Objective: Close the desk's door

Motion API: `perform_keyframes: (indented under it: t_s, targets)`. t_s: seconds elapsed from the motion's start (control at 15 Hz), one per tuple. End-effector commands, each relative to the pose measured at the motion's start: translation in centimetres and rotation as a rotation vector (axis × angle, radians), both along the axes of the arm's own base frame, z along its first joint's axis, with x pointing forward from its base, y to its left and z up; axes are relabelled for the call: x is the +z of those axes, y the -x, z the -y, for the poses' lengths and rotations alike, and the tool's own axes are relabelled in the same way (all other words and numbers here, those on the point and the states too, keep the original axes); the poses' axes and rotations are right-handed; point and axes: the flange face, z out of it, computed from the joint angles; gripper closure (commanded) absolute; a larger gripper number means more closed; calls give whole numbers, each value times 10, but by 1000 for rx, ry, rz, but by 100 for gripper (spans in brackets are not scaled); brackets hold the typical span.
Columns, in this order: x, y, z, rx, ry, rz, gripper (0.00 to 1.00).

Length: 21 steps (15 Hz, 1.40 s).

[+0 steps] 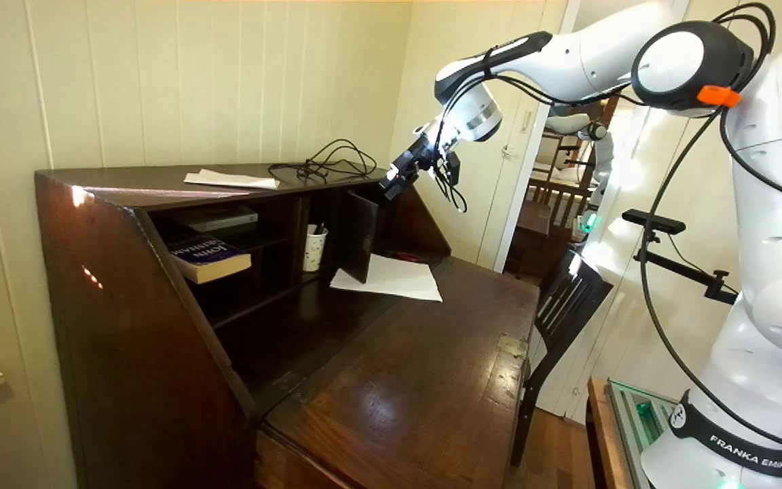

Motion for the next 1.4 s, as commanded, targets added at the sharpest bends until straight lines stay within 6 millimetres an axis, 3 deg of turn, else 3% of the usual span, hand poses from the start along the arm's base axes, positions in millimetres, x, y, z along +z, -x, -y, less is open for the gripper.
perform_keyframes:
  t_s: [0.0, 0.33, 0.53, 1.0, 1.33]
  targets:
    - [-15, -4, 14, -56, -120, -5, 0]
    - [-25, -1, 17, -70, -105, -18, 0]
    - [-37, -9, 6, -49, -127, -32, 0]
    - [-86, -63, -50, 39, -197, 3, 0]
    - [-97, -107, -81, 47, -112, 142, 0]
